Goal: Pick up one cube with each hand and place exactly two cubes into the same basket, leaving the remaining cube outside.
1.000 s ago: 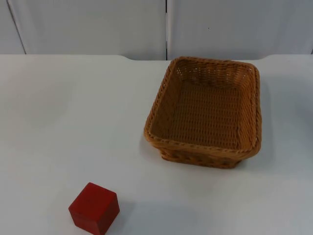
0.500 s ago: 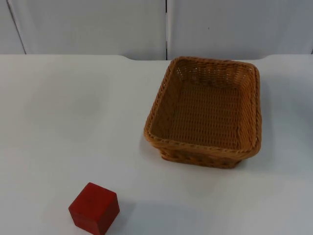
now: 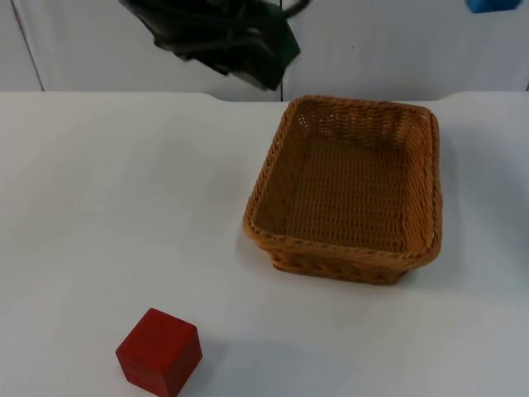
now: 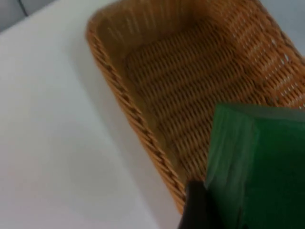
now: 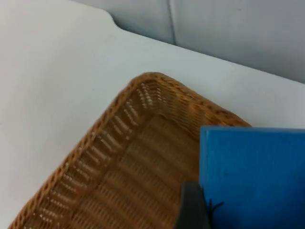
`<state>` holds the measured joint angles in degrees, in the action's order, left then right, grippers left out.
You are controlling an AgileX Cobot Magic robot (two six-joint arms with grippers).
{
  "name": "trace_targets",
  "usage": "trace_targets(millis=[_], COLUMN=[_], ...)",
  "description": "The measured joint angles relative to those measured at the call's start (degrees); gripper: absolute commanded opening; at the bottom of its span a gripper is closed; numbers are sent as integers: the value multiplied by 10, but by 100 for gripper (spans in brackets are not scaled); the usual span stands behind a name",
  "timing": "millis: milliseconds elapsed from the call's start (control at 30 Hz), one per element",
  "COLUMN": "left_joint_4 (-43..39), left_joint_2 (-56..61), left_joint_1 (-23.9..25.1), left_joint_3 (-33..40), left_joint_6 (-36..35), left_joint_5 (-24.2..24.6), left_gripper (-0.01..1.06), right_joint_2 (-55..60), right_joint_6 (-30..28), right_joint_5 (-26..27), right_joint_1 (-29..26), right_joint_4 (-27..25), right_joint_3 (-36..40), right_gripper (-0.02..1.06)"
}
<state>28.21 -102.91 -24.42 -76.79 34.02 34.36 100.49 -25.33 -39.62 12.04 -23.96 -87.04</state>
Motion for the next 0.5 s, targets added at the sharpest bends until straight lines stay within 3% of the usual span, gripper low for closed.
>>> trace_targets(millis=[233, 500], left_joint_4=[4, 21], left_joint_2=[-44, -74], left_joint_1=[-23, -27], left_joint_3=[0, 0], left_joint_6=[0, 0], left_joint_5=[-18, -37], left_gripper=[0, 0], right_joint_2=[101, 170], right_joint_6=[-1, -2], right_joint_5=[-10, -14], right_joint_1=[42, 61], right_joint_4=[0, 0], right_joint_3=[-93, -136], right_gripper=[0, 0])
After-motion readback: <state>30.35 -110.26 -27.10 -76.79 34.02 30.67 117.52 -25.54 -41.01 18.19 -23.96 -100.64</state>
